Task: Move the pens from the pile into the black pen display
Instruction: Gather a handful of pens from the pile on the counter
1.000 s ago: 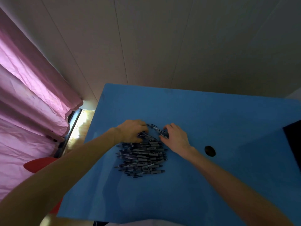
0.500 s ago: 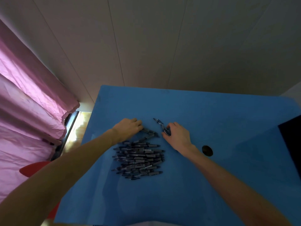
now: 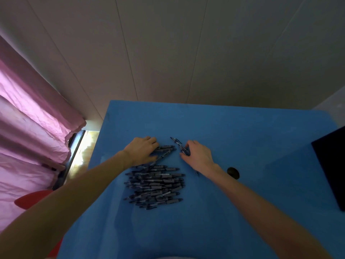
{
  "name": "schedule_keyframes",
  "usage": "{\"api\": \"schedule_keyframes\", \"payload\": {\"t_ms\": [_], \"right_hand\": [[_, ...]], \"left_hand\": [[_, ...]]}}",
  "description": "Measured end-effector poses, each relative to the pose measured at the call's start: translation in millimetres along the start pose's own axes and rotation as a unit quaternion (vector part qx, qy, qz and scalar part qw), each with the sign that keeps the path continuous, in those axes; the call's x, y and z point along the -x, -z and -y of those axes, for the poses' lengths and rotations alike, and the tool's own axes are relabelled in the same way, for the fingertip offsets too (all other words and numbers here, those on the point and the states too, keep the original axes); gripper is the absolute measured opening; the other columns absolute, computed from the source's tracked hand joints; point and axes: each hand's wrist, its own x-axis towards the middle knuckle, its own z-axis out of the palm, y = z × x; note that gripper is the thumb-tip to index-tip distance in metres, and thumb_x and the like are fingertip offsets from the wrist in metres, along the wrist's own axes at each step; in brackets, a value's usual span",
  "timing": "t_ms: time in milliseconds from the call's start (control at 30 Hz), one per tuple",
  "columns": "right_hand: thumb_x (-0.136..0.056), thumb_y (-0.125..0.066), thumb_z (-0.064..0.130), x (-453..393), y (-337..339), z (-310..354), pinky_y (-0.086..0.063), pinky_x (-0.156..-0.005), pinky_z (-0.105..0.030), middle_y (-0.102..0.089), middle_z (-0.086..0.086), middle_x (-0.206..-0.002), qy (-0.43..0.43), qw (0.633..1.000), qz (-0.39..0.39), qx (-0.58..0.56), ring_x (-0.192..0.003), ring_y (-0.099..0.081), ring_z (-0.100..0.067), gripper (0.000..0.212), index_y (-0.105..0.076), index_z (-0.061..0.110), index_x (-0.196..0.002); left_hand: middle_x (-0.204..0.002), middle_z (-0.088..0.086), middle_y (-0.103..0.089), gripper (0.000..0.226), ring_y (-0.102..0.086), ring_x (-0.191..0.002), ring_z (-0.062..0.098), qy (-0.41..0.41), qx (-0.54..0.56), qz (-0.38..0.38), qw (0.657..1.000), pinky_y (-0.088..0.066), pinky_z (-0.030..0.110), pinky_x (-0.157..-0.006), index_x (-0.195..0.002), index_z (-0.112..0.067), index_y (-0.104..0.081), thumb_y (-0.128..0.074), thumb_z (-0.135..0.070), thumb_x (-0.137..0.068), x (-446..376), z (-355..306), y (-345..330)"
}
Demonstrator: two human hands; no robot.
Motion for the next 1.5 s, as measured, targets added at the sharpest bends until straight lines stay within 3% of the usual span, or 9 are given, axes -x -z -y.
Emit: {"api": "schedule_keyframes", "payload": {"t_ms": [200,433,567,667,800,1033,1200,1367,1500], "right_hand": [[-0.096,-0.059,0.051,-1,-2,-1,-0.051,-0.064,-0.032,-0.06,0.004,-0.101,0.003,1.0,-0.004,-0.004,-0.08,-0.059,-0.013,0.034,-0.056,0.02,-0.109],[-0.095,-0.06,0.052,-1,-2,-2,-0.051,-0.065,-0.032,-0.06,0.004,-0.1,0.001,1.0,0.001,-0.003,-0.081,-0.06,-0.014,0.036,-0.056,0.02,-0.111],[-0.094,-0.059,0.054,-5,3,-3,-0.045,-0.058,-0.031,-0.062,0.005,-0.092,-0.016,1.0,0.0,0.013,-0.076,-0.06,-0.014,0.035,-0.054,0.02,-0.102],[-0.096,-0.054,0.06,-5,7,-10,-0.048,-0.057,-0.032,-0.062,0.004,-0.084,-0.011,0.999,0.0,0.051,-0.07,-0.06,-0.015,0.04,-0.052,0.02,-0.096],[-0.094,-0.042,0.074,-2,9,-20,-0.05,-0.055,-0.033,-0.061,0.004,-0.073,0.001,0.995,0.015,0.1,-0.062,-0.06,-0.015,0.055,-0.05,0.02,-0.086],[-0.091,-0.038,0.079,9,12,-25,-0.037,-0.046,-0.028,-0.059,0.002,-0.062,0.046,0.989,0.021,0.139,-0.051,-0.054,-0.014,0.065,-0.042,0.021,-0.062],[-0.106,-0.037,0.053,5,18,-35,-0.048,-0.056,-0.034,-0.061,0.001,-0.072,0.058,0.994,0.045,0.083,-0.062,-0.058,-0.02,0.048,-0.048,0.019,-0.074],[-0.107,-0.041,0.043,6,25,-49,-0.042,-0.061,-0.033,-0.057,0.005,-0.082,0.065,0.994,0.06,0.058,-0.072,-0.057,-0.018,0.034,-0.052,0.02,-0.085],[-0.102,-0.046,0.043,21,35,-68,-0.046,-0.06,-0.033,-0.061,0.001,-0.078,0.071,0.989,0.088,0.094,-0.069,-0.058,-0.019,0.038,-0.057,0.015,-0.08]], "left_hand": [[-0.117,0.003,-0.052,0.072,-0.053,-0.098,0.022,0.045,0.034,-0.018,0.998,-0.035,0.032,-0.063,-0.128,-0.015,-0.052,-0.045,-0.076,-0.09,-3,-18,4],[-0.125,0.003,-0.051,0.039,-0.052,-0.106,0.022,0.024,0.073,-0.037,0.996,-0.044,0.033,-0.065,-0.131,-0.017,-0.052,-0.046,-0.044,-0.103,0,-8,1],[-0.132,0.002,-0.054,0.036,-0.054,-0.113,0.023,0.005,0.085,-0.042,0.995,-0.052,0.037,-0.072,-0.139,-0.019,-0.056,-0.048,-0.032,-0.106,-3,6,-2],[-0.133,0.002,-0.057,0.032,-0.058,-0.108,0.025,0.009,0.045,-0.058,0.997,-0.052,0.037,-0.063,-0.134,-0.017,-0.062,-0.049,-0.025,-0.106,-7,1,-5],[-0.136,0.003,-0.049,0.029,-0.056,-0.103,0.024,0.033,0.036,-0.059,0.997,-0.051,0.035,-0.061,-0.132,-0.016,-0.06,-0.047,-0.025,-0.107,-12,-13,-3],[-0.138,0.002,-0.048,0.036,-0.06,-0.105,0.023,0.0,0.047,-0.063,0.997,-0.048,0.035,-0.062,-0.138,-0.018,-0.057,-0.043,-0.033,-0.109,-16,-21,10],[-0.135,0.002,-0.049,0.036,-0.06,-0.104,0.022,0.014,0.084,-0.068,0.994,-0.053,0.037,-0.068,-0.141,-0.02,-0.055,-0.047,-0.029,-0.107,-15,-35,8],[-0.154,0.005,-0.034,0.058,-0.06,-0.112,0.026,0.096,0.135,-0.069,0.984,-0.049,0.034,-0.067,-0.156,-0.017,-0.031,-0.051,-0.036,-0.105,-18,-38,7],[-0.155,0.003,-0.038,0.058,-0.058,-0.12,0.026,0.107,0.163,-0.038,0.98,-0.056,0.039,-0.088,-0.155,-0.019,-0.037,-0.051,-0.043,-0.103,-22,-33,5]]}}
